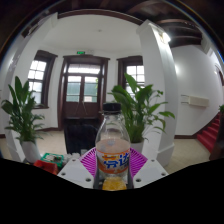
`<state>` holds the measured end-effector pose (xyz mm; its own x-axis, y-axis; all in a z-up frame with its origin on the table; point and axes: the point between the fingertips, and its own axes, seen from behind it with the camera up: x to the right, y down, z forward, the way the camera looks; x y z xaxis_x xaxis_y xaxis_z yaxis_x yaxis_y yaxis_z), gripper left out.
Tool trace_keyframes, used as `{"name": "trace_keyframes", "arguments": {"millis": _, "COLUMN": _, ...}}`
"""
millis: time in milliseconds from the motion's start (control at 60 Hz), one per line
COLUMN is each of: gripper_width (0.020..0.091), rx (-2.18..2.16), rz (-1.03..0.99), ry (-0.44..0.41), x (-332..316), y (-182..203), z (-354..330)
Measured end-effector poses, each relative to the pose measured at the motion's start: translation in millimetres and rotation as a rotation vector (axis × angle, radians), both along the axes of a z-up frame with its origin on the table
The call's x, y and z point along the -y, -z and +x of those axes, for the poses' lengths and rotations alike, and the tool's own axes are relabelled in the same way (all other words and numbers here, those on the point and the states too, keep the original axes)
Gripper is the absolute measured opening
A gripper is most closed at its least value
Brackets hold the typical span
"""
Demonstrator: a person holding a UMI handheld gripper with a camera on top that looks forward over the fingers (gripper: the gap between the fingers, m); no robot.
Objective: Pour water
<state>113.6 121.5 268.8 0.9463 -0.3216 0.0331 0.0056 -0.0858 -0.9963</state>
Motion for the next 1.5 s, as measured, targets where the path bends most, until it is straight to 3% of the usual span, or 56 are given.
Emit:
{"name": "trace_keyframes", "arguments": {"millis": 317, "gripper_width": 0.0395, "rx": -0.085, "rz": -0.115, "ry": 0.043, "x": -8, "y": 139, "z": 61}}
{"name": "trace_keyframes", "arguments": {"millis": 400, "gripper_width": 0.0397, "rx": -0.103, "rz": -0.026, "ry": 0.031, "x": -8, "y": 132, "z": 62}}
{"name": "trace_keyframes", "arguments": {"millis": 617, "gripper_width": 0.0436, "rx": -0.059, "rz": -0.078, "ry": -0.006, "x": -10, "y": 125, "z": 67}}
{"name": "trace_keyframes", "arguments": {"millis": 733, "gripper_width": 0.0524, "rx": -0.059, "rz": -0.094, "ry": 0.019, "x": -9, "y": 133, "z": 62}}
{"name": "trace_keyframes", "arguments": {"millis": 800, "gripper_width": 0.0725, "rx": -0.053, "rz": -0.143, "ry": 0.019, "x": -4, "y": 138, "z": 67}}
{"name": "trace_keyframes", "arguments": {"millis": 850, "gripper_width": 0.0764, "rx": -0.041, "rz": -0.128, "ry": 0.030, "x": 0, "y": 146, "z": 56}}
{"name": "trace_keyframes", "arguments": {"millis": 1167, "gripper_width": 0.0765, "rx": -0.130, "rz": -0.159, "ry": -0.083, "x": 92, "y": 154, "z": -1}}
{"name": "trace_keyframes", "arguments": {"millis": 1500, "gripper_width": 0.0762, "rx": -0.115, "rz": -0.160, "ry": -0.131, "x": 204, "y": 102, "z": -40}}
